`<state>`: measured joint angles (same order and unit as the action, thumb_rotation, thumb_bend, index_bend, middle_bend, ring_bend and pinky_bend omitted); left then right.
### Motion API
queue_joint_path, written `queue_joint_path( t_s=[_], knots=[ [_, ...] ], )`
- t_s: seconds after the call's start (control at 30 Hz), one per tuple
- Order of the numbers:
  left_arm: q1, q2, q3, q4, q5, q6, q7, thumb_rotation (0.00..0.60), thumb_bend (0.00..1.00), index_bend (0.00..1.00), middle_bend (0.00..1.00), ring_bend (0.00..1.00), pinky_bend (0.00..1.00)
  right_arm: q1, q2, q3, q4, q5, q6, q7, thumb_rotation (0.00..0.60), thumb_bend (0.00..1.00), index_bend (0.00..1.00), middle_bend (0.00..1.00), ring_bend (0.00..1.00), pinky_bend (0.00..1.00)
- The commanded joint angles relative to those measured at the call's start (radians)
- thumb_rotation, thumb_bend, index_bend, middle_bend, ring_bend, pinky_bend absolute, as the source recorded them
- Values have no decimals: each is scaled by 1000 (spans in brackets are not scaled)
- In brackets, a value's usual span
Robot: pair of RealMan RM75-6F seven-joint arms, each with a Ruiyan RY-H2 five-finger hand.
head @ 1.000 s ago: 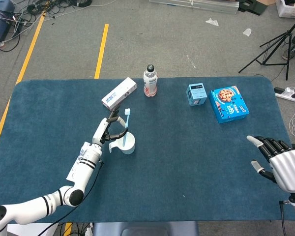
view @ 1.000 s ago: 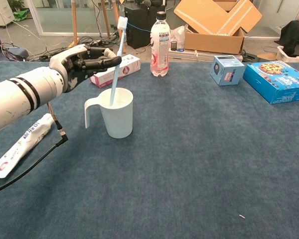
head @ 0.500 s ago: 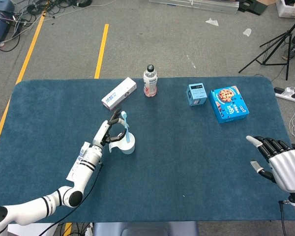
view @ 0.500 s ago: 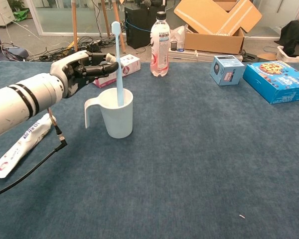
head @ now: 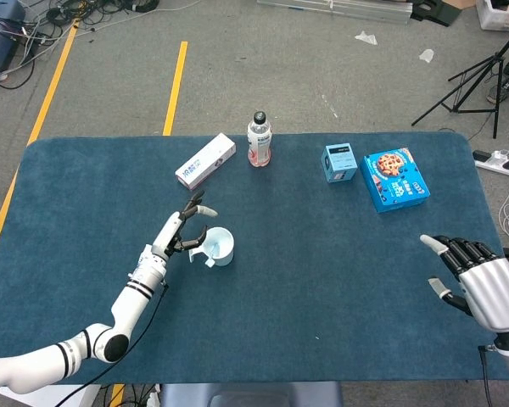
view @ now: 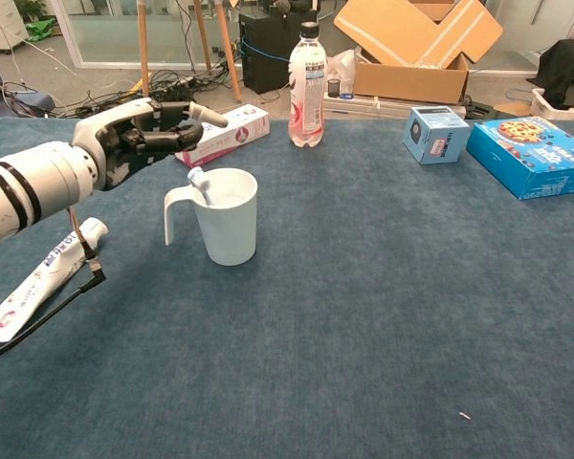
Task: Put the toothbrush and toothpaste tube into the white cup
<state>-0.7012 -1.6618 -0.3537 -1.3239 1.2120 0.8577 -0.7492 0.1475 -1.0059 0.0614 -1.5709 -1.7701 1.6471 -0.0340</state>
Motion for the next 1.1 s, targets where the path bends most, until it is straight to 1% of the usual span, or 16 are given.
queue_joint_path(
  t_s=[0.03,0.13,0.3,0.4,0.57,0.63,0.73,0.87,0.93,1.0,1.1],
  knots=[
    [13,35,8,-32,-1,-1,19,600,531,331,0,0,0,2,-2,0,-1,-1,-3,-1,600,203,246,322,342,466],
    [25,77,12,-77,-5,4,47,600,531,322,0,0,0,5,-4,-1,-2,-2,-8,-4,600,203,246,322,342,466],
    [55,175,23,-167,-36,28,165,600,531,308,0,0,0,7,-4,-1,-8,-5,-10,-10,600,203,246,322,342,467],
    [77,241,39,-226,-79,50,283,600,531,280,0,0,0,7,-3,-1,-13,-7,-12,-16,600,202,246,322,342,466],
    [115,333,80,-332,-181,106,502,600,527,158,0,0,0,13,-5,-1,-22,-12,-20,-30,600,202,246,322,342,466],
    [129,354,99,-364,-216,135,575,600,484,125,0,0,0,16,-9,-2,-24,-13,-27,-36,600,202,246,322,342,466],
    [149,371,123,-391,-248,180,660,600,393,89,0,0,0,20,-13,-3,-26,-13,-37,-42,600,202,246,322,342,466],
    [170,372,152,-380,-269,234,751,600,297,61,0,0,0,22,-12,-2,-28,-10,-42,-49,600,203,246,322,342,467],
    [176,369,165,-370,-284,239,783,600,266,40,0,0,0,22,-11,-1,-30,-7,-43,-51,600,202,246,322,342,466],
    [177,369,179,-366,-306,223,809,600,231,15,0,0,0,23,-11,-1,-30,-5,-46,-52,600,203,246,322,342,466],
    [169,363,197,-363,-329,196,851,600,150,0,0,0,0,26,-14,-2,-30,-3,-54,-54,600,203,246,322,342,466]
  ],
)
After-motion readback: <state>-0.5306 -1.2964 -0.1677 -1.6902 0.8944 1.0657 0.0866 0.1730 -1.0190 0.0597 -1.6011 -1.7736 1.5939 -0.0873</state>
